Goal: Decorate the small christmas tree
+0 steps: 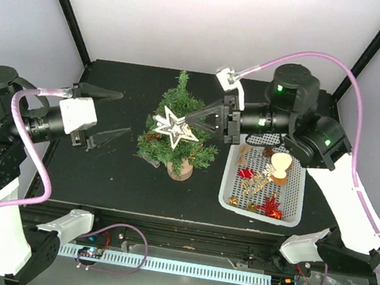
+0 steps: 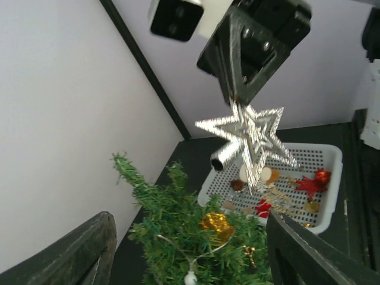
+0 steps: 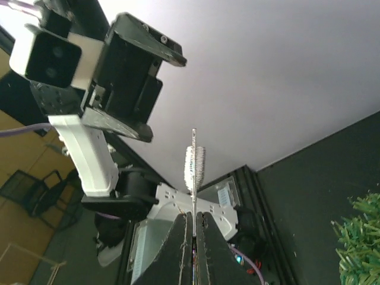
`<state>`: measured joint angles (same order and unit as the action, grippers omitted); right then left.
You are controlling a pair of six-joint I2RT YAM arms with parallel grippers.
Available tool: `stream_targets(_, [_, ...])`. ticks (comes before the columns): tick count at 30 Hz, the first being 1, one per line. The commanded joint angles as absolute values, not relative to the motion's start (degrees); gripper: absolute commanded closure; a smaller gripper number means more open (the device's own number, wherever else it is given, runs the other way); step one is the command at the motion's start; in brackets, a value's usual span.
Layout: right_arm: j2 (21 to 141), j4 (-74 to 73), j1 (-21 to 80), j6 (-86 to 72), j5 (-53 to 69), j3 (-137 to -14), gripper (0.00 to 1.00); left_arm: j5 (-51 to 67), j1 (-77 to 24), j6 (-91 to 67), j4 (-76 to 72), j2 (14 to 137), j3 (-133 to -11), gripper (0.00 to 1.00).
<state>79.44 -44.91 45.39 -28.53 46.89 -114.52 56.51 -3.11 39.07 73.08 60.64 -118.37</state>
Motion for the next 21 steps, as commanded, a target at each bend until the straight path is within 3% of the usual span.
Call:
stream_targets(1, [80.0,-49.6,47.5,-23.1,48.6,-114.3,0.99,63.2,-3.3,39.0,81.3,61.1,-119.4,0.34])
stream_targets(10, [82.8,-54.3,52.3,-17.2,46.0,-111.5,0.99,70.3,-5.8,37.2,88.9,60.6,-112.2,0.46])
stream_targets(15, [86.3,-58.5,57.7,-13.8,40.7,-111.6,0.99,64.1,-11.9,36.8,89.2,60.3,-109.4,0.40])
stream_targets(21, [87.7,-59.7,59.8,-12.9,37.9,-110.6,0.99,61.1,-17.6,37.1,89.3,61.0,-107.3,0.43])
